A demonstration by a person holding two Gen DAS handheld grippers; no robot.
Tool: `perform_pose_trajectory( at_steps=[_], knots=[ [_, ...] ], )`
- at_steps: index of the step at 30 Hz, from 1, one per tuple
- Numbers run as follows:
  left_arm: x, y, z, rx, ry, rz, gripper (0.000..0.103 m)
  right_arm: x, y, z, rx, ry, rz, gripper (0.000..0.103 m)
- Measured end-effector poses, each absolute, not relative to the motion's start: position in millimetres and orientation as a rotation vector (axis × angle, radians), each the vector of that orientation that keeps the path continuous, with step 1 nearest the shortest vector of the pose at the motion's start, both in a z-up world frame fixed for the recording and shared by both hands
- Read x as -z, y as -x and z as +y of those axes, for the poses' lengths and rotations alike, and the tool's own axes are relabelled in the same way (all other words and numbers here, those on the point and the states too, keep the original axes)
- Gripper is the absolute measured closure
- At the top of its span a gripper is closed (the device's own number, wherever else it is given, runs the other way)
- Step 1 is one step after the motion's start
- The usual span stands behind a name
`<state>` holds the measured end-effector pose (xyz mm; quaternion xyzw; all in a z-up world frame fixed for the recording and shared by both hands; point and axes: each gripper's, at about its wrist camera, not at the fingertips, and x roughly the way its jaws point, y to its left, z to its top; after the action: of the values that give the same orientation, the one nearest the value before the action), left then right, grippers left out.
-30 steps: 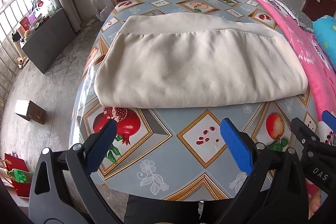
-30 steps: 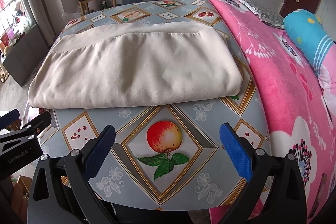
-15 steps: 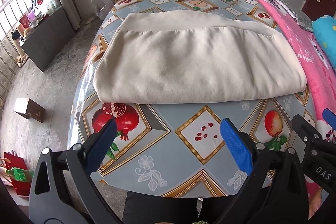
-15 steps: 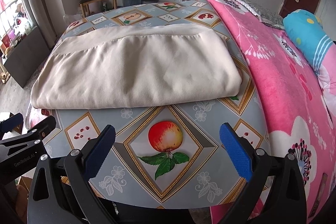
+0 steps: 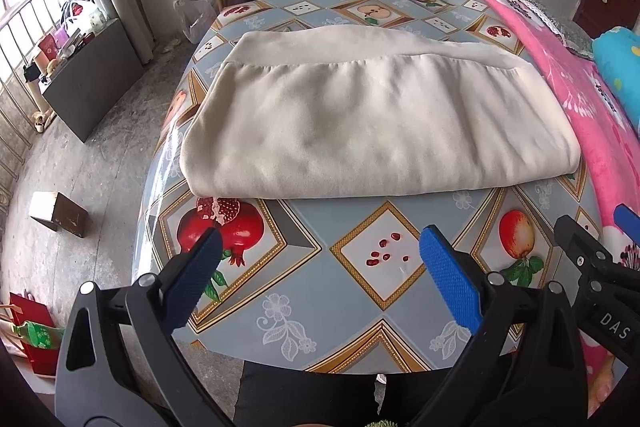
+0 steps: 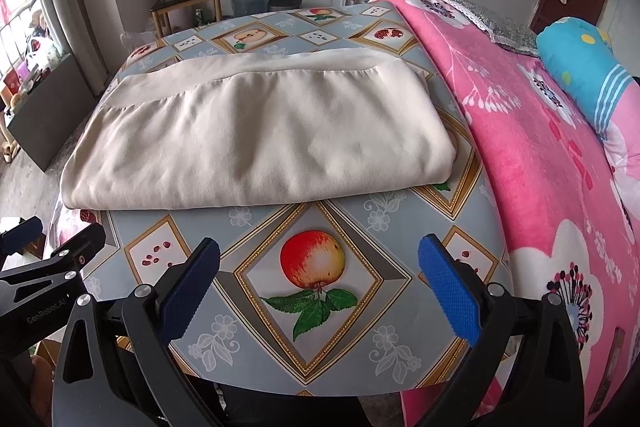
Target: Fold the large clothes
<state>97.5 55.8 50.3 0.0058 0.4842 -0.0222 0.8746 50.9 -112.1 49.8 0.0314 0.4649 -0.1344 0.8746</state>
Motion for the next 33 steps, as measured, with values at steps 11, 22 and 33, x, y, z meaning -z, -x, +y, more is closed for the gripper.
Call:
perform_pose_trajectory(
  at_steps=[11,22,33],
  knots=[
    [-55.9,-96.0,53.4,0.047,-0.019,1.001,0.008,-49.5,-50.6,-112.2,0.284,-0.065,0.971,0.006],
    [-55.6,-96.1,53.4,0.046,-0.017,1.002,0.008,-49.7,-51.3,-113.7,0.286,-0.063,0.971,0.006],
    [-55.2,-96.0,53.7,0.046,-0.017,1.003,0.008,-49.5,-52.0,-115.1,0.287,-0.06,0.972,0.006]
  ],
)
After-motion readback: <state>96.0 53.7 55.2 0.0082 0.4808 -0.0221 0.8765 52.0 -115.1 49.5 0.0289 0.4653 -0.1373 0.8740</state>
